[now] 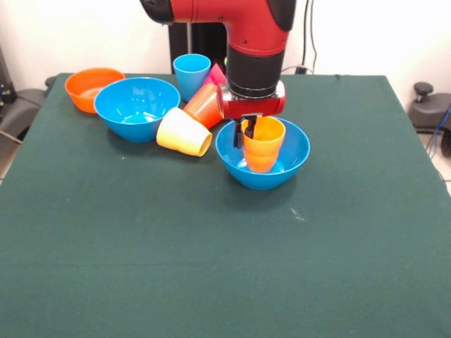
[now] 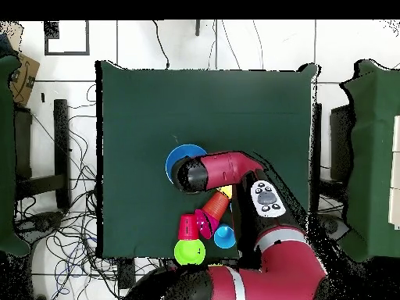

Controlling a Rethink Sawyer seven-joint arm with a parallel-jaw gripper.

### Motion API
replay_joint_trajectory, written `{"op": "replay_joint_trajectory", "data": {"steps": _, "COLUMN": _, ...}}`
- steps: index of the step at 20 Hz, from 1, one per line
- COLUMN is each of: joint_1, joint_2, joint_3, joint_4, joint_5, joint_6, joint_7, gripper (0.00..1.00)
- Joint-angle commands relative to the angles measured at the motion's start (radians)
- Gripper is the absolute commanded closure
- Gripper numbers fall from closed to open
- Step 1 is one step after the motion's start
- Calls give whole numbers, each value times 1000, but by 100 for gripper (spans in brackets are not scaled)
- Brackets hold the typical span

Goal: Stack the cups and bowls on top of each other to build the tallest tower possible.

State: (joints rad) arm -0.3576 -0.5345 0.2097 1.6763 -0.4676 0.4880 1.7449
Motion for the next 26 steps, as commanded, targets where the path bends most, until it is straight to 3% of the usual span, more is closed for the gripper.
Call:
{"op": "replay_joint_trajectory", "data": {"steps": 1, "joint_1": 8, "joint_2": 66, "joint_3": 50, "joint_4": -112, "joint_5": -49, "joint_6": 24, "joint_7": -43, "gripper": 100}}
{"op": "replay_joint_trajectory", "data": {"steps": 22, "joint_1": 5, "joint_2": 76, "joint_3": 59, "joint_4": -106, "joint_5": -64, "joint_6": -27, "joint_7": -42, "gripper": 100}}
{"op": "replay_joint_trajectory", "data": {"steps": 23, "joint_1": 5, "joint_2": 76, "joint_3": 59, "joint_4": -107, "joint_5": -65, "joint_6": -26, "joint_7": -43, "gripper": 0}}
{"op": "replay_joint_trajectory", "data": {"steps": 26, "joint_1": 5, "joint_2": 76, "joint_3": 59, "joint_4": -107, "joint_5": -65, "joint_6": -27, "joint_7": -44, "gripper": 0}}
